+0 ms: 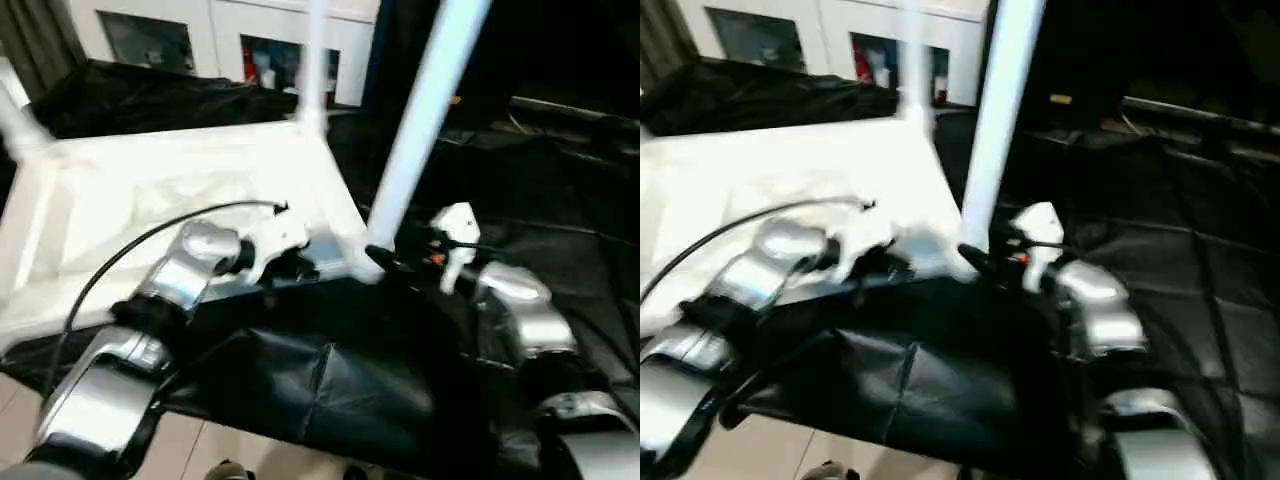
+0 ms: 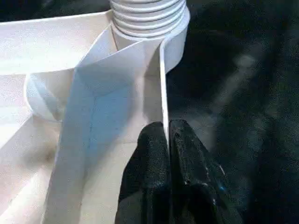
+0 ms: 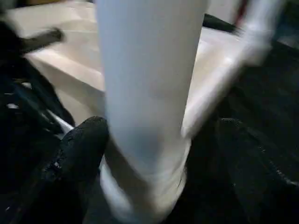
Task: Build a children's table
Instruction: Rotate leg to tighten
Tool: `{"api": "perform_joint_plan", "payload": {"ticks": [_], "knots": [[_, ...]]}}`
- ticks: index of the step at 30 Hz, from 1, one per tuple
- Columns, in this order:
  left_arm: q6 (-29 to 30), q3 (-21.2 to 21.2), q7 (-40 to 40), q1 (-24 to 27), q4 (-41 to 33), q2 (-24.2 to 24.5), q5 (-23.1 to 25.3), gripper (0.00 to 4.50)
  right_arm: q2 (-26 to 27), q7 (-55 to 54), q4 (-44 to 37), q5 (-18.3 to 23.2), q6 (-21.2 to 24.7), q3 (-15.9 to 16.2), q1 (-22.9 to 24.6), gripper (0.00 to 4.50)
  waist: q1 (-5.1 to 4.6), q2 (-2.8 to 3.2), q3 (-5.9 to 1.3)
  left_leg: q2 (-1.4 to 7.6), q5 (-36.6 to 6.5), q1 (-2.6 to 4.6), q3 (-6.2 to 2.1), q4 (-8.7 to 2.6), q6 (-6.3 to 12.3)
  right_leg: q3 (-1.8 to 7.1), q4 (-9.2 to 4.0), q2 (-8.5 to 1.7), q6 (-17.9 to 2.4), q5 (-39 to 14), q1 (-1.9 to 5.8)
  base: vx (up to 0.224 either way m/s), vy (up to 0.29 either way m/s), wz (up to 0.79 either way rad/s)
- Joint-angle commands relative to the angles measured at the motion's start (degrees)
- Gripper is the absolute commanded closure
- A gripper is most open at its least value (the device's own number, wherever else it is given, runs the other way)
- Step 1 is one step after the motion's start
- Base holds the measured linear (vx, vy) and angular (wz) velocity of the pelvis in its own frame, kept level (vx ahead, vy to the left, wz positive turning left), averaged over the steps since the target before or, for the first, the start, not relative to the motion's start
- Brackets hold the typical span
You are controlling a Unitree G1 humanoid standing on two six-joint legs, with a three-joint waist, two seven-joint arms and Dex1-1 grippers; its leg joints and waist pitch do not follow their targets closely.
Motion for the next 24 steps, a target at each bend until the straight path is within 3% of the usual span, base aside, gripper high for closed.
{"api": "perform_joint_plan", "payload": {"ticks": [1, 3, 4, 10, 14, 21, 24], "knots": [[-1.05, -2.1, -5.68, 1.95, -4.98, 0.69, -2.0, 4.5, -2.01, 4.39, -2.86, 0.74, 1.37, 1.49, 1.08, 0.52, 0.1, 0.47, -3.8, 2.34, -5.25, 0.5, 0.01, -3.6, 6.42, 2.71, -2.91, -4.63, -17.53, 1.81, 3.85, 0.0, 0.0, 0.0], [-1.2, -2.08, -7.08, 2.59, -6.29, 1.13, -2.7, 4.5, -2.59, 5.91, -3.74, 1.0, 1.99, 1.87, 1.45, 0.52, 0.24, 0.56, -3.82, 2.36, -5.18, 0.55, 0.13, -3.59, 5.81, 2.66, -2.8, -4.5, -17.39, 1.91, 3.8, 0.0, 0.0, 0.0], [-0.74, -2.01, -8.59, 3.31, -7.99, 1.64, -3.53, 4.5, -3.41, 8.08, -5.19, 1.3, 3.0, 2.63, 2.01, 0.52, 0.24, 0.03, -3.85, 2.33, -4.98, 0.37, 0.15, -3.6, 5.64, 2.59, -2.74, -4.43, -17.19, 1.94, 3.99, 0.0, 0.0, 0.0], [-0.32, -1.95, -11.09, 4.71, -11.0, 3.13, -4.33, 4.5, -6.32, 13.77, -8.49, -0.06, 4.13, 5.9, 3.83, 0.52, 0.88, 0.17, -3.9, 2.25, -3.79, 0.3, 0.4, -3.3, 5.95, 2.52, -2.57, -4.38, -16.38, 2.19, 3.88, 0.0, 0.0, 0.0], [0.4, -1.99, -11.5, 5.28, -12.39, 3.62, -4.51, 4.5, -6.66, 14.3, -9.08, -0.98, 4.06, 6.7, 4.49, 0.52, 1.29, 0.18, -3.95, 2.32, -4.44, 0.4, 0.46, -3.3, 4.76, 2.55, -2.59, -4.41, -15.5, 0.04, 3.78, 0.0, 0.0, 0.0], [0.55, -1.92, -11.18, 5.58, -12.78, 3.46, -4.25, 4.5, -6.83, 13.61, -9.6, -1.4, 4.57, 7.83, 5.01, 0.52, 1.49, 0.06, -4.21, 1.98, -1.98, 0.3, 0.59, -2.97, 5.3, 2.57, -2.17, -4.19, -15.7, 4.2, 3.98, 0.0, 0.0, 0.0], [0.59, -1.88, -11.04, 5.59, -12.74, 3.45, -4.12, 4.5, -6.89, 13.79, -9.36, -2.05, 4.43, 8.22, 5.02, 0.52, 1.52, 0.11, -4.21, 2.02, -2.25, 0.28, 0.57, -2.93, 5.39, 2.49, -2.17, -4.19, -15.65, 3.72, 3.94, 0.0, 0.0, 0.0]]}}
